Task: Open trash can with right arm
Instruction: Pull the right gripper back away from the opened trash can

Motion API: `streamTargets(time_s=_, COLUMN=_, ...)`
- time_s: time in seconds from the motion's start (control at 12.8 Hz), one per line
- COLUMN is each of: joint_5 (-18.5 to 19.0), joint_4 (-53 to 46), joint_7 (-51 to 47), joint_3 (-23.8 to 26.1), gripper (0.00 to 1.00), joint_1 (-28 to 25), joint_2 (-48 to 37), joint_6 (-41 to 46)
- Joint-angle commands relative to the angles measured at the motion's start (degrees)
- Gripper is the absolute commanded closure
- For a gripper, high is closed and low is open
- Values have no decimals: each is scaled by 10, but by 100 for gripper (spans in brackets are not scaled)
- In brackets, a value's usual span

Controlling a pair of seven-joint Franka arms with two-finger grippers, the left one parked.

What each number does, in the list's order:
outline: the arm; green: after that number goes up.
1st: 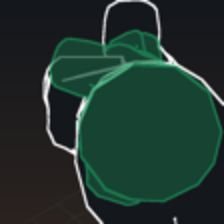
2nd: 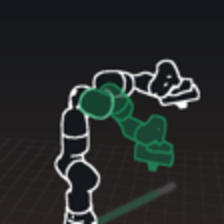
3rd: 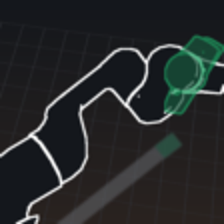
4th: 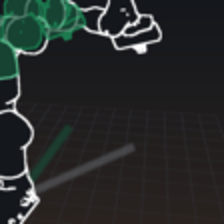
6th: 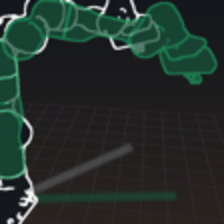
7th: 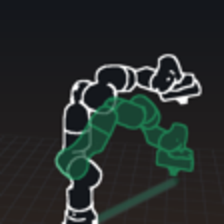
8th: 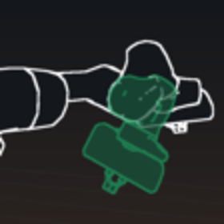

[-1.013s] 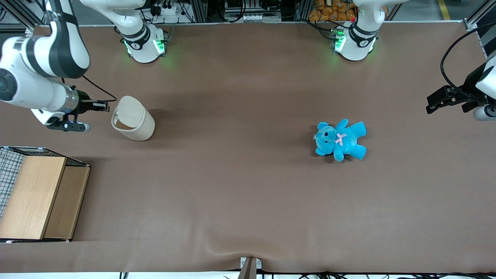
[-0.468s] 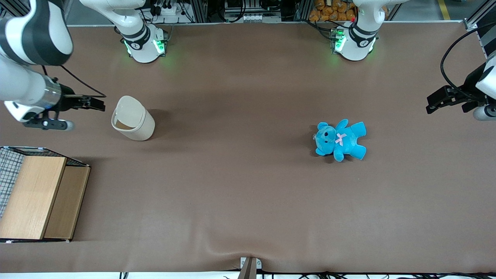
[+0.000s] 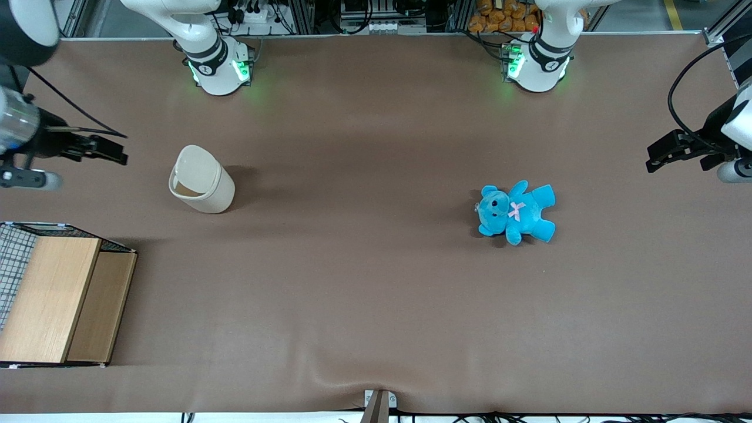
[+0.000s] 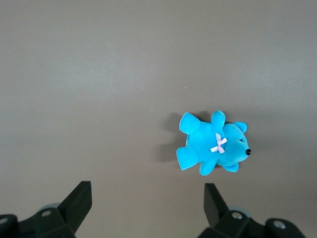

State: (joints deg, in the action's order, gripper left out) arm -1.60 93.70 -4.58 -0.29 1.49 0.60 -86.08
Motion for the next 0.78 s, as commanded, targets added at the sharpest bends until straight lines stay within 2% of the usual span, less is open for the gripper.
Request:
streamTargets(time_s=0.0, joint_5=-7, joint_4=-47, joint_7=15, joint_3=1, gripper=0, joint_1=18, joint_2=16, joint_6=28)
streamTargets(time_s=0.7, joint_5=-3, joint_4=-87, joint_7=94, joint_3=-31, gripper=0, joint_1=19, joint_2=9, joint_6=36)
